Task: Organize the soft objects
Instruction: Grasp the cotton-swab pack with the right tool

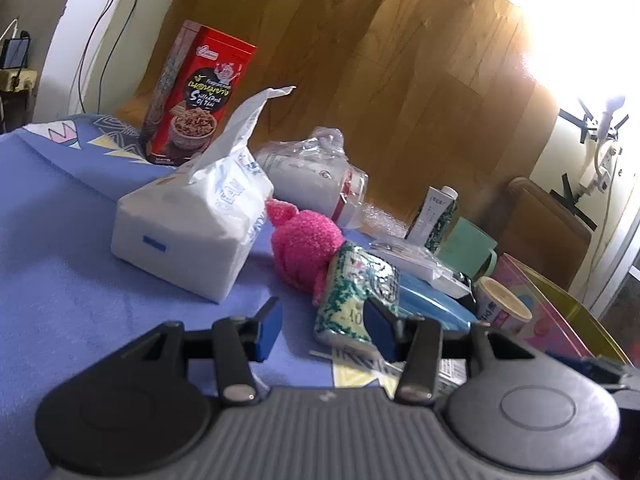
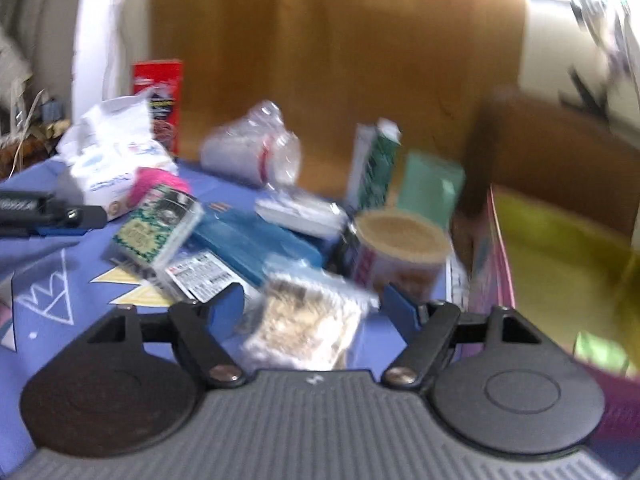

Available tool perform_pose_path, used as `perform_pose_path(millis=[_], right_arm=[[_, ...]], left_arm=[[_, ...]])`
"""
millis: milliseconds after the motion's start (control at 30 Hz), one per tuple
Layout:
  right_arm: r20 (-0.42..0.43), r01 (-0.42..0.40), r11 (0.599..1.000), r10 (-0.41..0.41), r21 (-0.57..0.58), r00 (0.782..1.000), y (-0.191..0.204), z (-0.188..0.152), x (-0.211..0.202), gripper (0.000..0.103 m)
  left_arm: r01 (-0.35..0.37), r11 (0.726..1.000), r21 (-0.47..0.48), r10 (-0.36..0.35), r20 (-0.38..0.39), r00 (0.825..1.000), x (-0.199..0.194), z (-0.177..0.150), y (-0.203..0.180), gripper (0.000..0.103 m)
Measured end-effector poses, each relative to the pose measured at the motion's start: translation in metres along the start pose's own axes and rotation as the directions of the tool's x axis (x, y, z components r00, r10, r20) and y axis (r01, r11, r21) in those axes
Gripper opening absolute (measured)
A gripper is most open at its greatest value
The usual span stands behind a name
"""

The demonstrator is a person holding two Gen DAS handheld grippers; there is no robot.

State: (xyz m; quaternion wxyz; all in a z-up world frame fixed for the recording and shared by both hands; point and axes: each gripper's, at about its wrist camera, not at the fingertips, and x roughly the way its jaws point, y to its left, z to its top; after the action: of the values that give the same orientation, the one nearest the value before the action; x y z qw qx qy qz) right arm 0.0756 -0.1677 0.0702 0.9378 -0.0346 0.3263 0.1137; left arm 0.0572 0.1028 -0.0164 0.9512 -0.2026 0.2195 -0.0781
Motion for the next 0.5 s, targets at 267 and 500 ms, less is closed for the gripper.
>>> perform_pose_path(millis=[267, 500], right_arm=[[-0.067, -0.165, 0.983, 0.171, 0.075, 0.983, 0.001, -0.011, -0.013, 0.047], [-0.060, -0.246, 0.966, 0.251, 0.085, 0.966, 0.001, -0.034, -0.044, 0.050]], left_arm=[[0.126, 0.992, 0.018, -0.124, -0.067, 0.990, -0.004, -0.001, -0.013, 0.043], [0.323, 0.946, 0.034, -0.290, -0.358, 0.888, 0.011, -0.022, -0.079, 0.042]])
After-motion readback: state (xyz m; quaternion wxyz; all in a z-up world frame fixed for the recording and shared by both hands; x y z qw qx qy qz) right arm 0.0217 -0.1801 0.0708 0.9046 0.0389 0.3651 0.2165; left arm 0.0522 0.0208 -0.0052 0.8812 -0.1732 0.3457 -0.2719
